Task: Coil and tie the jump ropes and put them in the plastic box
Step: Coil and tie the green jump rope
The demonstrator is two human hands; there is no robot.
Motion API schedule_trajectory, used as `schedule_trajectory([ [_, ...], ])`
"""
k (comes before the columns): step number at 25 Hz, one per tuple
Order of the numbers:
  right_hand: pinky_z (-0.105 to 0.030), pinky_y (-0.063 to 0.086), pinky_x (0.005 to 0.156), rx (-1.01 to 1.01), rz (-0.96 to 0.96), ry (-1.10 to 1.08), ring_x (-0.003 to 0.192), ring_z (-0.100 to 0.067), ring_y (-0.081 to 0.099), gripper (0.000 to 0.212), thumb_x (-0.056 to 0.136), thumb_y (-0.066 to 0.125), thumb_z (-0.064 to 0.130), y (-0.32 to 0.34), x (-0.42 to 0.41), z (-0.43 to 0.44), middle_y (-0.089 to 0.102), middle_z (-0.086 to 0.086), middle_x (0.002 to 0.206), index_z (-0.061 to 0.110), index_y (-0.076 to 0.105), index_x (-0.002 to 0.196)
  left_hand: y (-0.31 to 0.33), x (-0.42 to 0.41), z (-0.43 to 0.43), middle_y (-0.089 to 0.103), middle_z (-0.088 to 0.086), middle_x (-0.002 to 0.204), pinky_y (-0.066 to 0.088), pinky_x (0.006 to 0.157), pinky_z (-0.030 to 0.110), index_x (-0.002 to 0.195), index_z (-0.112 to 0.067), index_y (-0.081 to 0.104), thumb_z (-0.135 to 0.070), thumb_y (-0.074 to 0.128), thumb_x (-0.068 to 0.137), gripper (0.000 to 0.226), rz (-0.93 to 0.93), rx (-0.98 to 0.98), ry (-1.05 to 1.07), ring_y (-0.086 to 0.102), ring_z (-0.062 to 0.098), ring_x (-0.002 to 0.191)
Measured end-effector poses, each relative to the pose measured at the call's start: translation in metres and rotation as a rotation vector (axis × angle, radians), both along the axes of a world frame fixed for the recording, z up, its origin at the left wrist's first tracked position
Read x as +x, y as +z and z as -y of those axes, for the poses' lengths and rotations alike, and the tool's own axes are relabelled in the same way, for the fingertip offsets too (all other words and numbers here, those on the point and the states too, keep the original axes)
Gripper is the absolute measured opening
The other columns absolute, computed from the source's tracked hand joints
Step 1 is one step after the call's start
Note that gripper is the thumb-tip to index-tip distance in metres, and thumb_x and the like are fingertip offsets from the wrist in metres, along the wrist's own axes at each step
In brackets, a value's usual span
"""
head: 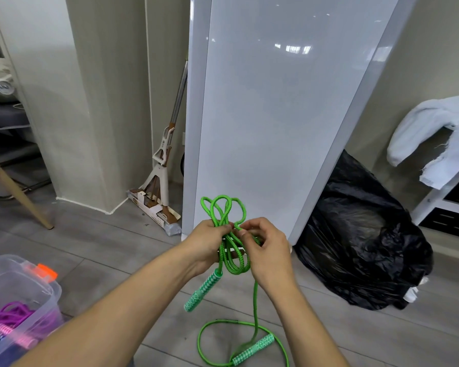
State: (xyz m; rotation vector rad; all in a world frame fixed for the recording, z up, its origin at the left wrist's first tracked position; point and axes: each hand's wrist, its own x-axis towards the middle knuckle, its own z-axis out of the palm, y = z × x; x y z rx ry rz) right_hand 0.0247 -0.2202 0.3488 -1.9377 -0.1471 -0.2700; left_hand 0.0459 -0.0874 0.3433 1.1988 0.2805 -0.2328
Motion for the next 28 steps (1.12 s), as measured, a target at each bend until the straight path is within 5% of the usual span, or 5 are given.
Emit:
schedule_trajectory([
  [7, -0.010, 0.044, 0.063, -0.118, -0.002, 0.052, 0.071, 0.001, 0.064, 0.008, 0.085, 0.076, 0.021, -0.003, -0.002, -0.002, 0.072, 0.020, 0.079, 0.029, 0.076, 0.086, 0.003, -0.001, -0.003, 0.071, 0.022, 0.095, 0.057, 0.067, 0.040, 0.101, 0.001, 0.064, -0.011, 0.053, 0.100, 0.016, -0.080, -0.043, 0.009, 0.069, 0.032, 0.080],
  [12, -0.017, 0.041, 0.057, -0.268, -0.053, 0.078, 0.068, -0.001, 0.061, 0.011, 0.092, 0.067, 0.035, 0.002, -0.003, 0.005, 0.071, 0.011, 0.075, 0.029, 0.068, 0.083, 0.009, 0.013, -0.010, 0.063, 0.010, 0.081, 0.057, 0.068, 0.044, 0.094, -0.007, 0.047, -0.003, 0.037, 0.104, 0.015, 0.015, -0.150, 0.368, 0.070, 0.026, 0.063],
  [19, -0.021, 0.038, 0.049, -0.333, -0.418, 0.491, 0.048, -0.011, 0.047, 0.022, 0.101, 0.057, 0.030, 0.013, 0.000, 0.037, 0.066, 0.001, 0.064, 0.019, 0.076, 0.097, 0.015, 0.029, -0.054, 0.040, -0.001, 0.064, 0.031, 0.036, 0.013, 0.080, -0.015, 0.044, -0.001, 0.032, 0.101, 0.027, -0.028, -0.372, 0.505, 0.033, 0.009, 0.032],
  [24, -0.022, 0.035, 0.048, -0.367, -0.406, 0.209, 0.046, -0.011, 0.041, 0.033, 0.090, 0.071, 0.038, 0.019, 0.009, 0.086, 0.050, -0.001, 0.055, 0.010, 0.072, 0.073, 0.016, 0.029, -0.061, 0.038, 0.002, 0.062, 0.028, 0.037, 0.014, 0.078, -0.015, 0.044, -0.008, 0.038, 0.102, 0.026, 0.099, -0.114, 0.648, 0.028, 0.009, 0.033],
  [28, -0.024, 0.033, 0.053, -0.324, -0.201, -0.001, 0.052, -0.007, 0.043, 0.032, 0.093, 0.066, 0.032, 0.016, 0.020, 0.082, 0.050, 0.009, 0.054, 0.016, 0.072, 0.067, 0.011, 0.024, -0.047, 0.052, 0.004, 0.064, 0.034, 0.043, 0.023, 0.087, -0.013, 0.047, -0.014, 0.042, 0.101, 0.016, 0.164, 0.230, 0.408, 0.036, 0.015, 0.038],
])
